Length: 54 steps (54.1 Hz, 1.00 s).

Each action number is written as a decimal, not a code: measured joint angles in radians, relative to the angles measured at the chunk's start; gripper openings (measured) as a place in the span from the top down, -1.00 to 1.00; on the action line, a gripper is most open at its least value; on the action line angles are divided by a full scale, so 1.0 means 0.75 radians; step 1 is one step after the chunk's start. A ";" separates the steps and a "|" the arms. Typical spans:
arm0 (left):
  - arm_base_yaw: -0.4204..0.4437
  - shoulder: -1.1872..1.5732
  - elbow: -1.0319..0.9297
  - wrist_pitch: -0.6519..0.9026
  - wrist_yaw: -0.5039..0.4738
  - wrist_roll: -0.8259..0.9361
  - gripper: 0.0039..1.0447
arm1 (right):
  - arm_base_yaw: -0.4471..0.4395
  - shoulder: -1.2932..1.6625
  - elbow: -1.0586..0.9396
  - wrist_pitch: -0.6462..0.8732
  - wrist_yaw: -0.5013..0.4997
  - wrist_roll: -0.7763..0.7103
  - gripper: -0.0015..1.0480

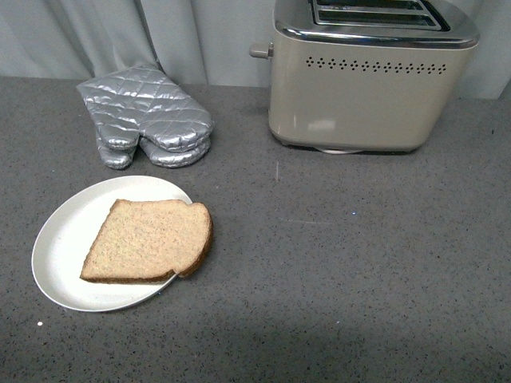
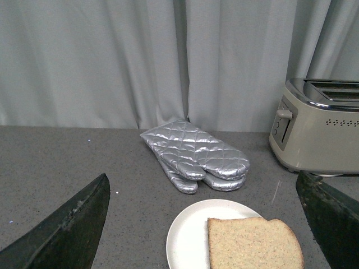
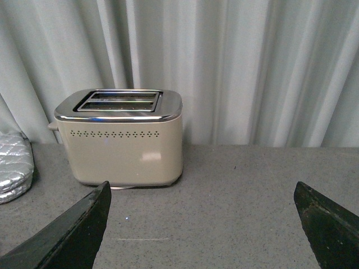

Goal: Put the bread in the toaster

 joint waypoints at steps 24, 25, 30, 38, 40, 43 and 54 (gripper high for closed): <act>0.000 0.000 0.000 0.000 0.000 0.000 -0.88 | 0.000 0.000 0.000 0.000 0.000 -0.001 -0.81; 0.000 0.000 0.000 0.000 0.000 0.000 -0.88 | 0.000 0.000 0.000 0.000 -0.001 0.000 -0.81; 0.000 0.000 0.000 0.000 -0.001 0.000 -0.88 | 0.000 0.000 0.000 0.000 -0.001 -0.001 -0.81; 0.000 0.000 0.000 0.000 0.000 0.000 -0.88 | 0.000 0.000 0.000 0.000 0.000 0.000 -0.81; 0.000 0.000 0.000 0.000 0.000 0.000 -0.88 | 0.000 0.000 0.000 0.000 0.000 0.000 -0.81; -0.026 0.030 0.021 -0.066 -0.092 -0.044 -0.88 | 0.000 0.000 0.000 0.000 -0.001 0.000 -0.81; -0.100 0.542 0.157 -0.056 -0.313 -0.301 -0.88 | 0.000 0.001 0.000 0.000 -0.001 0.000 -0.81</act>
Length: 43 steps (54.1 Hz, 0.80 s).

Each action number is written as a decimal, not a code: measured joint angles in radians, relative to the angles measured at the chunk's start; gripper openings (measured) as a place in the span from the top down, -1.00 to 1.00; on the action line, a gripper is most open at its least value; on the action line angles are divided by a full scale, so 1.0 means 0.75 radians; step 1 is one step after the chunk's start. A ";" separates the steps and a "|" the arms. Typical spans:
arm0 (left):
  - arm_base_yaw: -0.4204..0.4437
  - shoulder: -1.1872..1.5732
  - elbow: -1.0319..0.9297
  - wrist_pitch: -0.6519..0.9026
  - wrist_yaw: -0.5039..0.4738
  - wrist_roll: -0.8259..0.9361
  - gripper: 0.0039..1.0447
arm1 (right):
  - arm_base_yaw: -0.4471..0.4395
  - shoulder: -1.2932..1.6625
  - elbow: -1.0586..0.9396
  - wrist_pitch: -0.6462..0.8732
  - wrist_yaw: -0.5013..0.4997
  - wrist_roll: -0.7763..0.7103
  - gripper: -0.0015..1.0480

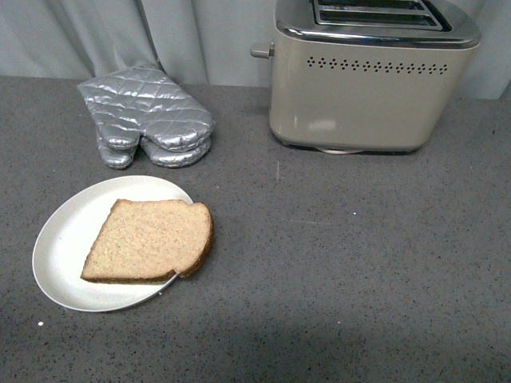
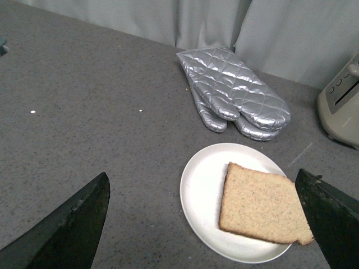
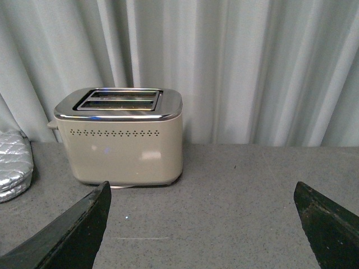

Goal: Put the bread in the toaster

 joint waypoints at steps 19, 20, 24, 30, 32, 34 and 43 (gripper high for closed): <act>0.145 1.423 0.412 0.453 0.354 0.039 -0.88 | 0.000 -0.001 0.000 0.000 0.001 0.000 -0.81; 0.146 1.465 0.432 0.445 0.354 0.051 -0.88 | 0.000 -0.001 0.000 0.000 0.000 0.000 -0.81; 0.148 1.594 0.508 0.378 0.352 0.100 -0.88 | 0.000 -0.001 0.000 0.000 0.001 0.000 -0.81; 0.153 1.756 0.598 0.355 0.369 0.138 -0.88 | 0.000 -0.001 0.000 0.000 0.001 0.000 -0.81; 0.153 1.798 0.629 0.343 0.377 0.153 -0.88 | 0.000 -0.001 0.000 0.000 0.001 0.000 -0.81; 0.155 1.836 0.654 0.341 0.380 0.168 -0.88 | 0.000 -0.001 0.000 0.000 0.001 0.000 -0.81; 0.185 1.985 0.769 0.275 0.399 0.172 -0.88 | 0.000 -0.001 0.000 0.000 0.001 0.000 -0.81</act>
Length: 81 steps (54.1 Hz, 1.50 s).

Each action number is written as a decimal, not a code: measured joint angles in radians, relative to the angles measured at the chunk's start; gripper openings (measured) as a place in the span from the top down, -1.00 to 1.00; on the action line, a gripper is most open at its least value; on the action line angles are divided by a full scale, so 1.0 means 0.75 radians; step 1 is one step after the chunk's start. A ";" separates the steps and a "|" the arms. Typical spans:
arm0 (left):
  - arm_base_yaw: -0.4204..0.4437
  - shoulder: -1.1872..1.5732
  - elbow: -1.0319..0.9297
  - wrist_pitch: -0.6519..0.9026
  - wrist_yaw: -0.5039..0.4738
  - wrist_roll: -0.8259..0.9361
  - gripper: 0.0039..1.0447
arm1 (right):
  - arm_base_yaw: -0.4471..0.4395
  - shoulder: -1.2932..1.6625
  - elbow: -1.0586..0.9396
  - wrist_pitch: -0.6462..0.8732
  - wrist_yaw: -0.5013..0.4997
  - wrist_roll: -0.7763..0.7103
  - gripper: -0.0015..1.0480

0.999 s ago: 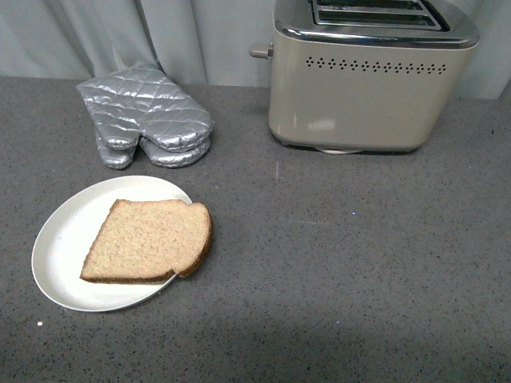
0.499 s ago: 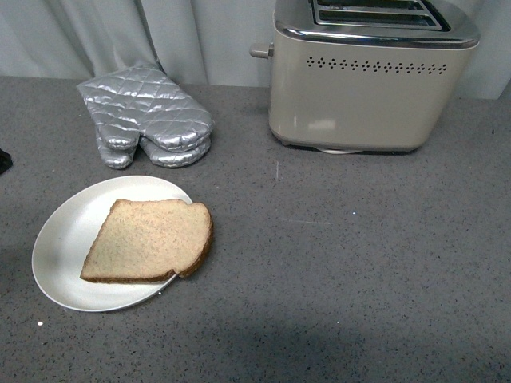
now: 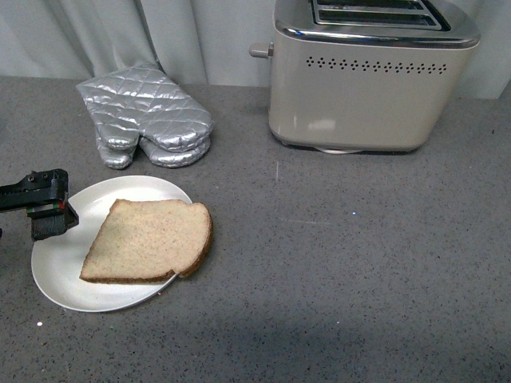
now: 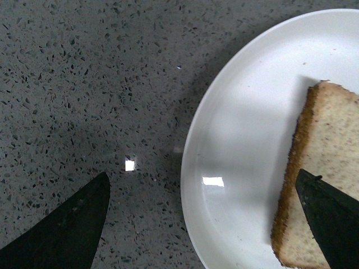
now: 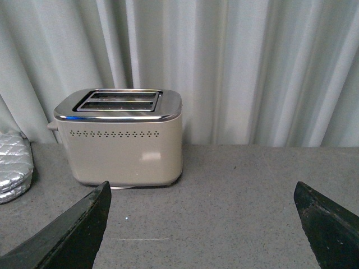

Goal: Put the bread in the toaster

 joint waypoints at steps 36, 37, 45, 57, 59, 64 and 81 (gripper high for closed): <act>0.056 0.194 0.138 -0.062 0.057 0.014 0.38 | 0.000 0.000 0.000 0.000 0.000 0.000 -0.81; 0.056 0.194 0.138 -0.062 0.061 0.012 0.41 | 0.000 0.000 0.000 0.000 0.000 0.000 -0.81; 0.049 0.189 0.137 -0.090 0.104 -0.009 0.86 | 0.000 0.000 0.000 0.000 0.000 -0.001 -0.81; 0.016 0.129 0.116 -0.101 0.202 -0.150 0.94 | -0.001 0.000 0.000 0.000 0.000 0.000 -0.81; -0.002 0.112 0.109 -0.102 0.224 -0.190 0.94 | -0.001 0.000 -0.001 0.000 0.000 0.000 -0.81; -0.068 0.070 0.100 -0.097 0.261 -0.278 0.94 | -0.001 0.000 0.000 0.000 0.000 0.000 -0.81; -0.356 0.125 0.193 0.005 0.273 -0.505 0.94 | -0.001 0.000 0.000 0.000 0.000 0.000 -0.81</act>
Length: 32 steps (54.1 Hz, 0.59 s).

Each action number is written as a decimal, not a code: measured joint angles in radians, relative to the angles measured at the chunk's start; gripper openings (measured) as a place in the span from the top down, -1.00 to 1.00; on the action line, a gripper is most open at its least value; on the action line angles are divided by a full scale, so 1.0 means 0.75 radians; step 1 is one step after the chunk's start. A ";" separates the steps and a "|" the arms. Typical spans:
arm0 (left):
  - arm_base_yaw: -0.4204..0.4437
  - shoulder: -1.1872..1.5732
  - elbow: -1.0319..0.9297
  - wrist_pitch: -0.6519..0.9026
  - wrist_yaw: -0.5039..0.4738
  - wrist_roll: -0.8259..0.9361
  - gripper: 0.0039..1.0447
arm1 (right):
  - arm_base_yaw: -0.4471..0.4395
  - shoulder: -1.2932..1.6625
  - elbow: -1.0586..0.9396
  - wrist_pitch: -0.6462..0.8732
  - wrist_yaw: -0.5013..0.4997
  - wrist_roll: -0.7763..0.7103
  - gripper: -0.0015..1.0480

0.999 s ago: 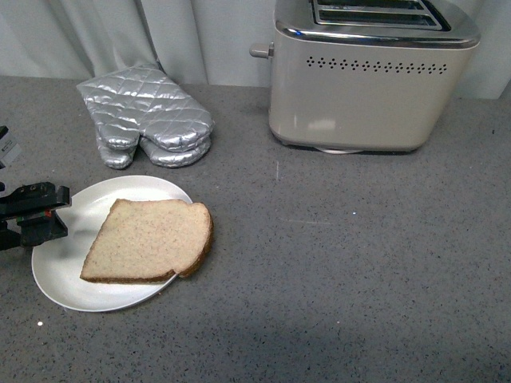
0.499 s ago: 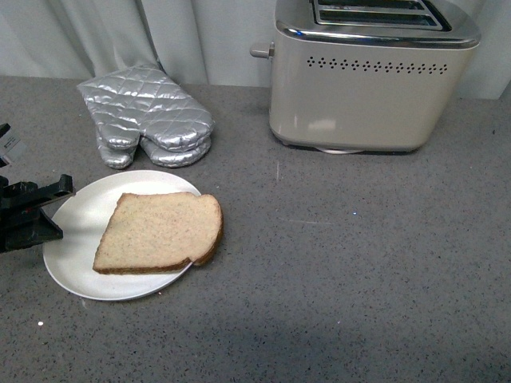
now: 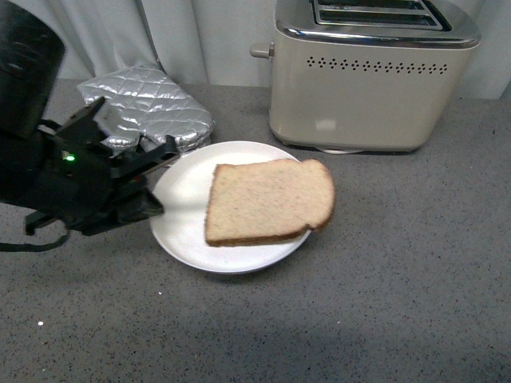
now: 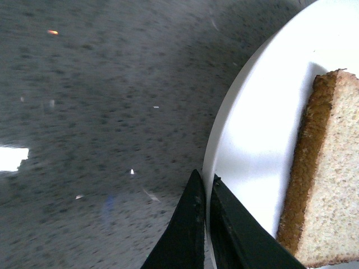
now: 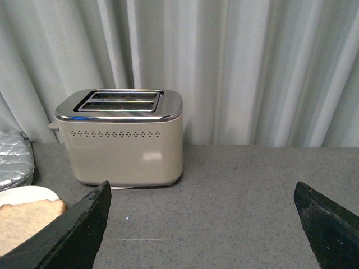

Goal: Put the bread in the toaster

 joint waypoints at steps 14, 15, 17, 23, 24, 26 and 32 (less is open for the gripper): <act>-0.253 0.202 0.194 0.044 -0.030 -0.169 0.94 | 0.000 0.000 0.000 0.000 0.000 0.000 -0.81; -0.273 0.222 0.217 0.037 -0.040 -0.178 0.94 | 0.000 0.000 -0.001 0.000 0.000 0.000 -0.81; -0.310 0.262 0.255 0.036 -0.042 -0.212 0.94 | 0.000 0.000 0.000 0.000 0.000 0.000 -0.81; -0.392 0.348 0.358 -0.003 -0.056 -0.264 0.94 | 0.000 0.000 0.000 0.000 0.000 0.000 -0.81; -0.397 0.353 0.366 -0.006 -0.056 -0.269 0.94 | 0.000 0.000 0.000 0.000 0.000 0.000 -0.81; -0.408 0.365 0.389 -0.012 -0.058 -0.283 0.94 | 0.000 0.000 0.000 0.000 0.001 0.000 -0.81; -0.430 0.380 0.426 -0.032 -0.082 -0.322 0.81 | 0.000 0.000 0.000 0.000 0.000 0.000 -0.81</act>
